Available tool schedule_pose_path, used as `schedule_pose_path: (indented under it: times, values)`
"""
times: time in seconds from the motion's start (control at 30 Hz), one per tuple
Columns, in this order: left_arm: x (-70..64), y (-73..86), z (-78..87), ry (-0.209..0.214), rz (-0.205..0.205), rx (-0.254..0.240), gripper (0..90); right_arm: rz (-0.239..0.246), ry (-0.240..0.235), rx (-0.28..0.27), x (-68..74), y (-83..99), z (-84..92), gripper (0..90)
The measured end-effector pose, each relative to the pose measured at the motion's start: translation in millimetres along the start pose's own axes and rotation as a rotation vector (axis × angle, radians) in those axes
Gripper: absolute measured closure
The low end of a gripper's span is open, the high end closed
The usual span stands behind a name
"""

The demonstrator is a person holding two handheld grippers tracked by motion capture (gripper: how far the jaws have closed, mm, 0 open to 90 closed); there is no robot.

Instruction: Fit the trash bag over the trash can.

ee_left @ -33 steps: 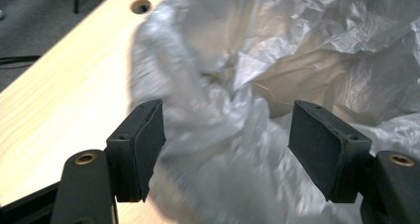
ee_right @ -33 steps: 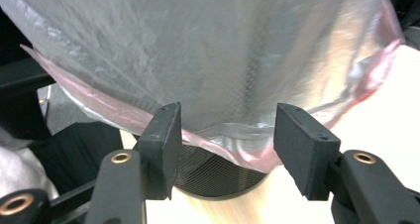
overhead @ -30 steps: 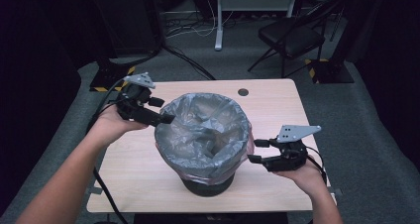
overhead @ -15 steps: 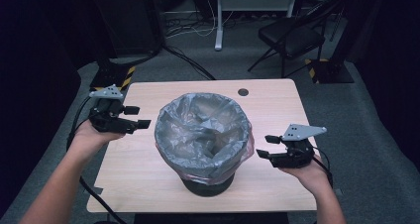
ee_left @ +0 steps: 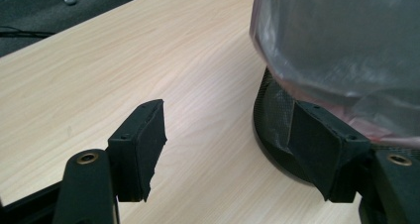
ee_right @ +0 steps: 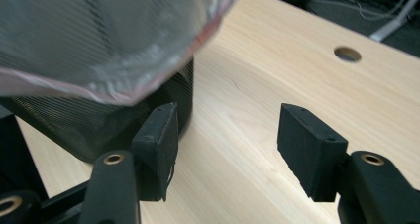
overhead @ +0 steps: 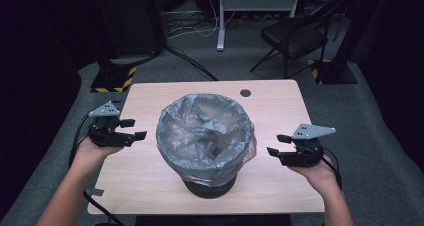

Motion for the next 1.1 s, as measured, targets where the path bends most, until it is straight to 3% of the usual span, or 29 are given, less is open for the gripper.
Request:
schedule_pose_path:
  times: [0.23, 0.6, 0.93, 1.1]
  values:
    - [6.0, 26.6, -15.6, -0.002, 0.040, -0.036, 31.0, -0.036, 0.059, 0.053, -10.4, 21.4, -6.7, 40.7]
    - [12.7, 50.7, -29.8, -0.051, 0.052, -0.015, 31.6, -0.072, 0.135, 0.036, -20.1, 37.7, -10.9, 40.5]
    - [15.6, 75.2, -48.2, -0.056, 0.091, -0.032, 31.6, -0.084, 0.142, 0.038, -22.7, 51.4, -14.7, 40.4]
    - [17.3, 88.0, -57.0, -0.076, 0.076, -0.001, 31.6, -0.080, 0.140, 0.046, -22.3, 57.1, -18.4, 40.1]
Point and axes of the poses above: each handheld gripper's, and its own axes: z roughly backward along the jaws, y roughly out of its underside, x roughly to its left, the point moved 8 cm from there along -z, roughly forward along the jaws, and after that the axes turned 8 degrees about y, right-handed, at the moved point
